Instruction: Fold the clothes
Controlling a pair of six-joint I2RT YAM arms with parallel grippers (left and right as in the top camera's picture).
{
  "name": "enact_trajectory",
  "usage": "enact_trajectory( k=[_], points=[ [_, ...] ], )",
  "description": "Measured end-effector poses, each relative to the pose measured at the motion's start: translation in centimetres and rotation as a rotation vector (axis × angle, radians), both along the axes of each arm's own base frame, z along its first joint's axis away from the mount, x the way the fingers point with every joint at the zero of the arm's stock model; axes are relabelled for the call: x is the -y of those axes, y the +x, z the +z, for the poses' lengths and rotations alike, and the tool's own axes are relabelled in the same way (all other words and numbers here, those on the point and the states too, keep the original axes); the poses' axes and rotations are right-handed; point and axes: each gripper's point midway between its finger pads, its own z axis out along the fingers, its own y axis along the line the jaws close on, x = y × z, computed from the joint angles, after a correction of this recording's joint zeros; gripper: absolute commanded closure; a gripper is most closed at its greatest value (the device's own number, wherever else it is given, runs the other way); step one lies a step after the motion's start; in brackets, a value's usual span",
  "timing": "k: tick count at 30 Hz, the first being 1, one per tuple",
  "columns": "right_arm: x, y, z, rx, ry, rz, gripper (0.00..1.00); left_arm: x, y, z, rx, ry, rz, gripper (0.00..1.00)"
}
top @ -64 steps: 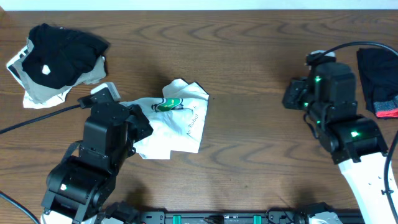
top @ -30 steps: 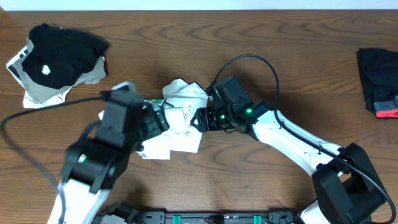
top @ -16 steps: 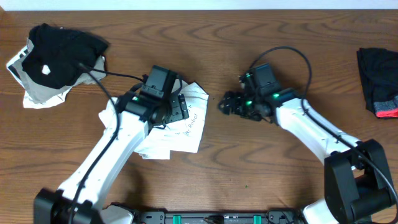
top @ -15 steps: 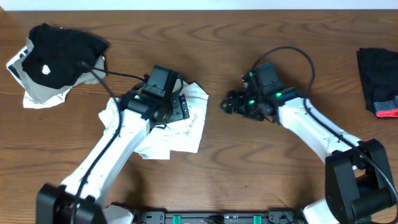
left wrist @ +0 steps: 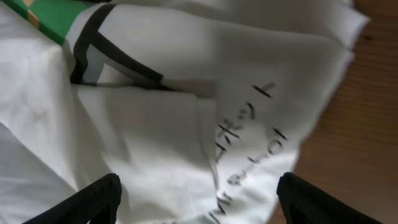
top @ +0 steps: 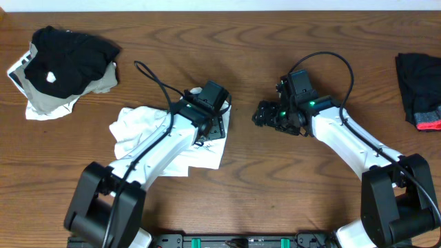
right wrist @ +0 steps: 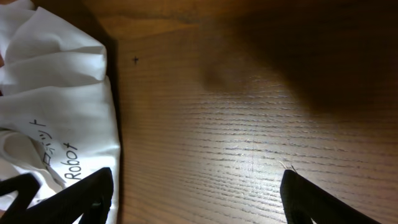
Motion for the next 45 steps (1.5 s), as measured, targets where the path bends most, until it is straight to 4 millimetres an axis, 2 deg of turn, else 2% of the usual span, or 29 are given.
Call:
enact_trajectory(
  k=[8, 18, 22, 27, 32, 35, 39, 45],
  points=[
    [0.3, 0.0, -0.1, 0.002, -0.019, -0.004, 0.16, -0.6, 0.2, -2.9, -0.042, 0.062, 0.034, 0.19],
    [0.6, 0.0, -0.3, 0.0, -0.037, -0.011, 0.16, -1.1, 0.2, -2.9, -0.04, 0.087, 0.043, 0.45],
    [0.7, -0.1, -0.3, -0.004, -0.041, -0.012, 0.16, -1.6, -0.6, -3.0, -0.069, 0.107, 0.045, 0.72],
    [0.9, -0.6, -0.6, -0.026, -0.052, -0.012, 0.17, -1.9, -0.7, -2.6, -0.068, 0.123, 0.046, 0.93],
    [0.8, -1.3, -0.8, -0.053, -0.056, -0.004, 0.18, -2.2, -0.5, -1.5, -0.038, 0.13, 0.047, 0.94],
    [-0.6, -2.2, -0.6, -0.07, -0.017, 0.038, 0.18, -2.6, -0.5, -0.8, -0.023, 0.14, 0.05, 0.94],
    [-3.8, -3.9, -0.2, -0.085, 0.038, 0.132, 0.18, -2.9, -0.3, 0.5, 0.016, 0.141, 0.057, 0.94],
    [-8.3, -6.9, 0.2, -0.095, 0.078, 0.248, 0.19, -3.7, -0.5, 4.2, 0.098, 0.125, 0.07, 0.94]
  ],
)
